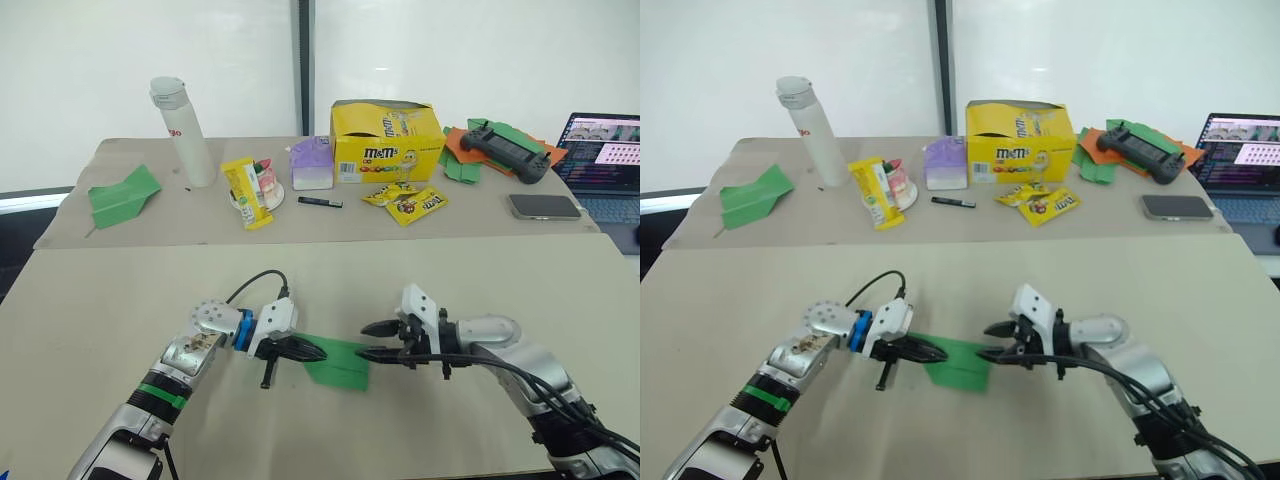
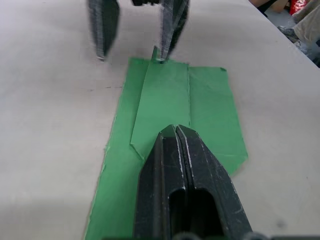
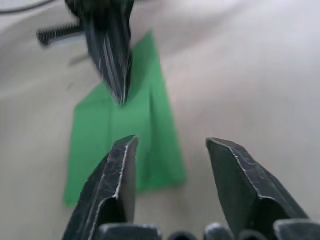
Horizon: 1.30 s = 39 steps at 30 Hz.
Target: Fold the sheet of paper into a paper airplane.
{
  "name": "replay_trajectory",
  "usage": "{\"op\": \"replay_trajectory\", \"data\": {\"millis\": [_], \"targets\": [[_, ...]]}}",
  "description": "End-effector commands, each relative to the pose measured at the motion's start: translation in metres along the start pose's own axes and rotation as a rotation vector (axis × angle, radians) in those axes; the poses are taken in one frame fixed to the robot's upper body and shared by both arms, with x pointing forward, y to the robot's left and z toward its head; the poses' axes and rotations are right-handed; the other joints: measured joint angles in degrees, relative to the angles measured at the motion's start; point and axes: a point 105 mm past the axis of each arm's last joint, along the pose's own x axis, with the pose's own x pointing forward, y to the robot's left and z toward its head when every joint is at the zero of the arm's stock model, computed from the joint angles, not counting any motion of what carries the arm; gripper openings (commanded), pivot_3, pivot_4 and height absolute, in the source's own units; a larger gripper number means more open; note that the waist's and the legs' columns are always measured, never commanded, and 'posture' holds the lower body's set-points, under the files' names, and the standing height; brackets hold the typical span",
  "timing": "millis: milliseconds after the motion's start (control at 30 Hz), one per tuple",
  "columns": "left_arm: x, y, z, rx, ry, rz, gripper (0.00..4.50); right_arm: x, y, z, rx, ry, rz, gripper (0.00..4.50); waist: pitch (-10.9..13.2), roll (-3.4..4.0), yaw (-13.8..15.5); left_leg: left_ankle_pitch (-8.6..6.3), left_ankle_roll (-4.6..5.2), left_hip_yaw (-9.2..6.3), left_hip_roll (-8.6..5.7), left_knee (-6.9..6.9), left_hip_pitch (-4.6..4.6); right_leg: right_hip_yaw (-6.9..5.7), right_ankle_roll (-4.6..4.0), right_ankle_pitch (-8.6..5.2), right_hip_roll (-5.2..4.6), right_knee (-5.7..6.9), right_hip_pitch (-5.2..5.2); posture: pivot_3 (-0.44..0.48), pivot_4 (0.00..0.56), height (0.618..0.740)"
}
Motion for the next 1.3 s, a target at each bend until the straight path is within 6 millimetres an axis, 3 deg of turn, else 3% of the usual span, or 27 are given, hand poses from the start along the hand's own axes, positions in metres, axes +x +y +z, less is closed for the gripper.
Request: {"op": "replay_trajectory", "data": {"millis": [33, 100, 300, 600, 1000, 1300], "targets": [[-0.001, -0.005, -0.009, -0.031, 0.036, -0.001, 0.00, 0.003, 0.002, 0.023, -0.070, -0.070, -0.013, 2.26, 0.00, 0.00, 0.00, 0.00, 0.00, -0.01, 0.00, 0.00, -0.02, 0.00, 0.00, 0.00, 0.00, 0.00, -0.02, 0.000, 0.150, 0.740], [-0.003, -0.005, -0.012, -0.038, 0.051, 0.010, 0.00, 0.010, 0.008, 0.018, -0.089, -0.062, 0.004, 2.02, 0.00, 0.00, 0.10, 0.00, 0.00, -0.02, 0.00, -0.03, -0.06, 0.00, 0.00, 0.00, 0.00, -0.01, -0.06, 0.000, 0.150, 0.740], [-0.003, -0.014, -0.019, -0.065, 0.074, -0.010, 0.00, 0.036, 0.034, -0.005, -0.144, -0.011, 0.109, 0.03, -0.01, 0.01, -0.20, -0.01, 0.01, 0.02, 0.02, -0.08, -0.04, 0.01, -0.01, 0.00, 0.02, 0.01, -0.11, 0.000, 0.150, 0.740], [-0.009, -0.010, -0.030, -0.076, 0.127, 0.044, 0.00, 0.046, 0.040, -0.019, -0.180, 0.014, 0.141, 0.03, -0.02, 0.02, -0.25, -0.02, 0.00, 0.02, 0.04, -0.11, 0.27, 0.01, -0.02, -0.02, 0.04, -0.01, 0.16, 0.000, 0.150, 0.740], [-0.010, -0.008, -0.033, -0.086, 0.141, 0.054, 0.00, 0.039, 0.043, -0.045, -0.257, 0.121, 0.164, 0.03, -0.14, 0.15, -0.09, -0.02, -0.01, 0.03, 0.04, -0.44, 0.69, 0.04, 0.24, -0.25, 0.00, -0.06, 0.44, 0.000, 0.150, 0.740], [-0.006, -0.008, -0.031, -0.081, 0.134, 0.033, 0.00, 0.007, 0.035, -0.096, -0.215, 0.299, 0.102, 0.03, -0.59, 0.35, 0.19, -0.02, -0.01, 0.04, 0.04, -0.54, 0.85, 0.04, 0.41, -0.38, -0.05, -0.18, 0.57, 0.000, 0.150, 0.740]]}}
